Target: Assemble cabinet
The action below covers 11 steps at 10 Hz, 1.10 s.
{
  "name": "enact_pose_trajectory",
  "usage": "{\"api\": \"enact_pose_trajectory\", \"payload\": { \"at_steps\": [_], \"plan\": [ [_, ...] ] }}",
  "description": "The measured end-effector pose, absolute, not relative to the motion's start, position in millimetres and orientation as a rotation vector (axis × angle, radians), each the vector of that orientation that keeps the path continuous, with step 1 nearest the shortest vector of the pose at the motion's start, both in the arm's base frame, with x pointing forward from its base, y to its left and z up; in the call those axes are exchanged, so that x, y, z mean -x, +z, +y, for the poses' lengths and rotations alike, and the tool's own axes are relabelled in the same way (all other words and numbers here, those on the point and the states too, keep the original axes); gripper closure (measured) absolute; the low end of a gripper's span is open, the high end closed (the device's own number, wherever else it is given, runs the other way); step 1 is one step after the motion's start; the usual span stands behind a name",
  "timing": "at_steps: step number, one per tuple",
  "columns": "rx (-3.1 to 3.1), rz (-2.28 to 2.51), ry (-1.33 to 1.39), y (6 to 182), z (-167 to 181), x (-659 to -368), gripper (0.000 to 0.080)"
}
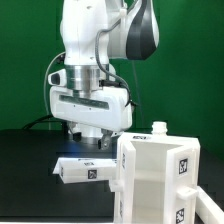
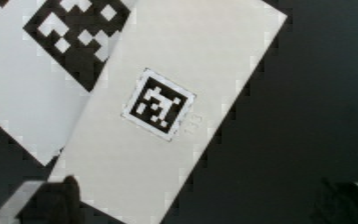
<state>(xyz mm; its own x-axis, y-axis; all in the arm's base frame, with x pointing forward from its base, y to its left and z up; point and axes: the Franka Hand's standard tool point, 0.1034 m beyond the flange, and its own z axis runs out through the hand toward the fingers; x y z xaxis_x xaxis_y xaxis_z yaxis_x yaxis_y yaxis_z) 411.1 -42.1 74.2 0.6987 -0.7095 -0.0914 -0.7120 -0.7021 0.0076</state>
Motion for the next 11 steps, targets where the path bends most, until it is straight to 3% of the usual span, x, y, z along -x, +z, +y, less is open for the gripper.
{"api": "enact_pose_trajectory", "payload": {
  "at_steps": [2, 4, 7, 11],
  "plan": [
    [2.783, 1.382, 0.143, 71.6, -42.6, -410.0, 0.015],
    [2.6, 1.701, 0.151, 56.0, -51.1, -403.7, 0.015],
    [2.574, 1.777, 0.184, 39.8, -54.3, -396.5, 0.015],
    [2.6, 1.764, 0.194, 32.5, -45.5, -404.0, 0.015]
  ]
}}
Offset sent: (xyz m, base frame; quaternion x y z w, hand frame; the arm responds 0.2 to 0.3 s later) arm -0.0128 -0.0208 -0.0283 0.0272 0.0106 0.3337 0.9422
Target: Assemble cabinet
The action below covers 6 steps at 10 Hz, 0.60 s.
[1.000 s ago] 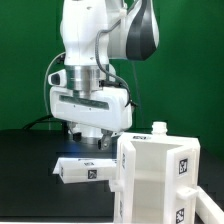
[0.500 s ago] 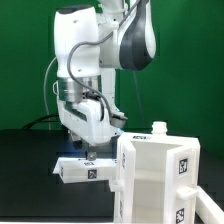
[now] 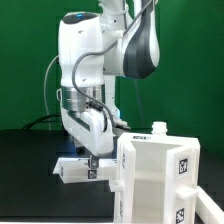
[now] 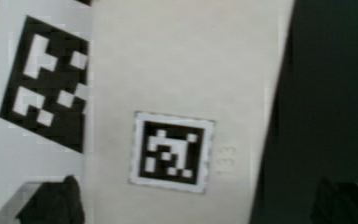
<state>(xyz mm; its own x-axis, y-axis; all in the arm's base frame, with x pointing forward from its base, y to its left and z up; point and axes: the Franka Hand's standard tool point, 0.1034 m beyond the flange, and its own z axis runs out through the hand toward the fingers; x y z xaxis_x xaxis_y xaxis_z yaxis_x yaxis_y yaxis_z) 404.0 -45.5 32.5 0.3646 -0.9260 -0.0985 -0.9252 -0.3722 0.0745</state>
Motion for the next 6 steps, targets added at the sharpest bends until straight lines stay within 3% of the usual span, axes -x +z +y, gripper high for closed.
{"api": "enact_pose_trajectory", "payload": {
  "at_steps": [2, 6],
  "plan": [
    [-2.579, -1.733, -0.201, 21.7, -47.7, -402.7, 0.015],
    [-2.592, -1.715, -0.205, 22.2, -48.7, -402.8, 0.015]
  ]
}}
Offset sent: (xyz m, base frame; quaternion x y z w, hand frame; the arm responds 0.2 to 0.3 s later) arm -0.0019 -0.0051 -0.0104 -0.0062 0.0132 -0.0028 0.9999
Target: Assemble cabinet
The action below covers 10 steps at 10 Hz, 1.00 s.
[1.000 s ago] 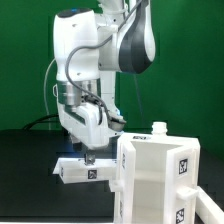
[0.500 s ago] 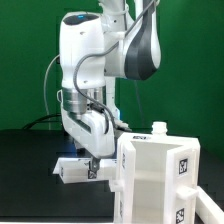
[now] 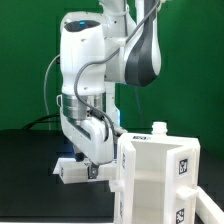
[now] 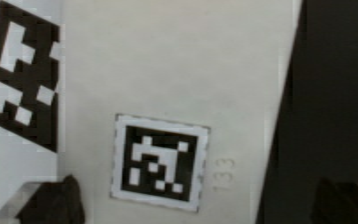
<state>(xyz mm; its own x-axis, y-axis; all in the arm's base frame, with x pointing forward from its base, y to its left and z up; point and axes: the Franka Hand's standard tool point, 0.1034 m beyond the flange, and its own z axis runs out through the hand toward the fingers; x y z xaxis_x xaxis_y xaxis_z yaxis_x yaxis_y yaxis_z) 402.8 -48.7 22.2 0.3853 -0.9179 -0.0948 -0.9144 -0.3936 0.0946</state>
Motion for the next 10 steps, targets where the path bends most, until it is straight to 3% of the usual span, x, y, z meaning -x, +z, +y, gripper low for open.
{"api": "enact_pose_trajectory", "payload": {
  "at_steps": [3, 10],
  "plan": [
    [-2.629, -1.706, -0.216, 35.5, -48.7, -399.5, 0.015],
    [-2.563, -1.749, -0.178, 16.0, -54.8, -394.2, 0.015]
  ]
}}
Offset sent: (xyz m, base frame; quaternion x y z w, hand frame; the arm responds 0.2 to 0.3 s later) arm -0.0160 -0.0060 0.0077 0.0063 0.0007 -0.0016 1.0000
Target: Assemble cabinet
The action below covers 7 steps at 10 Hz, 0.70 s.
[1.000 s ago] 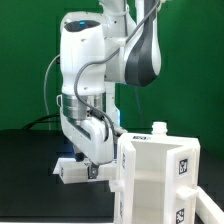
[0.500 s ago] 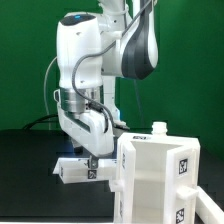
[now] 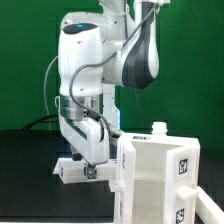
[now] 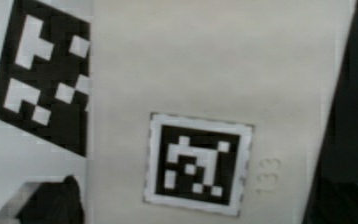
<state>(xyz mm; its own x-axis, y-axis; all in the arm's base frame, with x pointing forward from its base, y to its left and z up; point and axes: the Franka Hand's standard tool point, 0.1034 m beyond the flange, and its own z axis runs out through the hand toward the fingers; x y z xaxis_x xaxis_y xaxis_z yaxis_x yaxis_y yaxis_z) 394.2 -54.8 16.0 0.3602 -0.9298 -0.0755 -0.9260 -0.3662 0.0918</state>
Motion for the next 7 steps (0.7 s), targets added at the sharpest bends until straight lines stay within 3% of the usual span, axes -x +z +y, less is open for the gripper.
{"api": "enact_pose_trajectory", "payload": {
  "at_steps": [7],
  "plan": [
    [-2.58, -1.713, -0.223, 13.3, -52.0, -391.3, 0.0232]
  ]
}}
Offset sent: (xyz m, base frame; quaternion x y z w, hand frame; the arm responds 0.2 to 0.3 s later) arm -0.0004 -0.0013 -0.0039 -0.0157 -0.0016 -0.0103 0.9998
